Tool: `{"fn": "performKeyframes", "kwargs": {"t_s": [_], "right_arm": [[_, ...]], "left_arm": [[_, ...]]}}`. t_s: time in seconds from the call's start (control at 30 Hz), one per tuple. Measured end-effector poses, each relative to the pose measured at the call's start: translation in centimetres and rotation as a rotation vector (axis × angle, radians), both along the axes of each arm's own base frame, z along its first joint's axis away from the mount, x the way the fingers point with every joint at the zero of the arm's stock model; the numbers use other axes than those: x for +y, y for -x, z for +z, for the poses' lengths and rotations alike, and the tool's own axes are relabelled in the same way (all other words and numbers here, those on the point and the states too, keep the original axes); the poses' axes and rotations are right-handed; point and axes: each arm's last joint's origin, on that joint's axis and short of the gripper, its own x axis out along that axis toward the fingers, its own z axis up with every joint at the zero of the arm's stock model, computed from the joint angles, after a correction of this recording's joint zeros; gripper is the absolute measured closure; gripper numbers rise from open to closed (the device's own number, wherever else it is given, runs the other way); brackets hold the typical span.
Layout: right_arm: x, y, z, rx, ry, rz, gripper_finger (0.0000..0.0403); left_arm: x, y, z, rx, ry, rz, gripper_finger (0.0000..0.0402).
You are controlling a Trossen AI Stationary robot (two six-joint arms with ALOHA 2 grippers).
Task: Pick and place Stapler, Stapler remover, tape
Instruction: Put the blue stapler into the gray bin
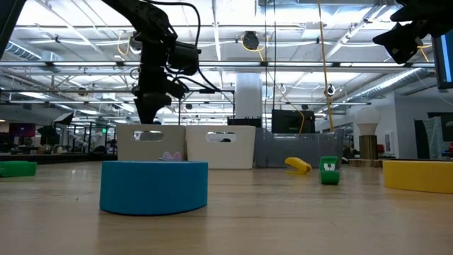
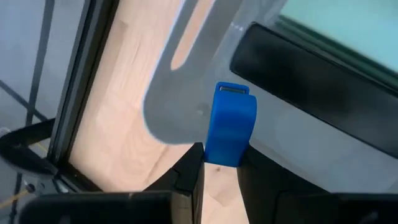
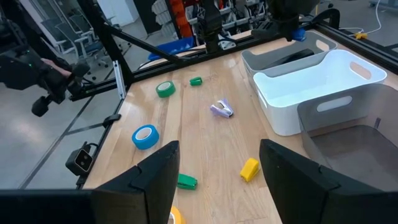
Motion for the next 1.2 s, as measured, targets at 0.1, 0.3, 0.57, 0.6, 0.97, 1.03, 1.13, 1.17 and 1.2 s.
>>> {"fn": "performKeyframes", "kwargs": {"t_s": [0.1, 0.3, 0.57, 0.6, 0.97, 1.03, 1.13, 1.17, 1.2], "right_arm": [[0.0, 0.0, 0.0, 0.0, 0.0, 0.0, 0.0188], [0.0, 0.0, 0.0, 0.0, 0.0, 0.0, 0.0188], [0.0, 0.0, 0.0, 0.001, -0.016, -0.004, 0.0188], [0.0, 0.0, 0.0, 0.003, -0.018, -0.005, 0.0188], [0.0, 0.0, 0.0, 0.002, -0.019, -0.001, 0.0188], [0.0, 0.0, 0.0, 0.002, -0.019, -0.001, 0.0188], [0.0, 0.0, 0.0, 0.002, -0.019, -0.001, 0.0188], [0.0, 0.0, 0.0, 0.002, -0.019, -0.001, 0.0188], [0.0, 0.0, 0.0, 0.002, -0.019, -0.001, 0.0188]], "left_arm": [[0.0, -0.2, 0.0, -0.006, -0.004, -0.022, 0.0321], [0.2, -0.6, -0.4, -0.03, -0.005, -0.03, 0.0321], [0.7, -1.0, -2.3, 0.027, 0.009, 0.017, 0.0321], [0.7, -1.0, -2.5, 0.03, 0.01, 0.025, 0.0321], [1.0, -1.4, -4.1, 0.046, 0.07, 0.042, 0.0321], [1.0, -1.4, -4.1, 0.042, 0.072, 0.045, 0.032], [1.0, -1.5, -4.2, 0.034, 0.073, 0.046, 0.032], [1.0, -1.5, -4.2, 0.033, 0.076, 0.046, 0.032], [1.1, -1.5, -4.2, 0.031, 0.079, 0.047, 0.0319]]}}
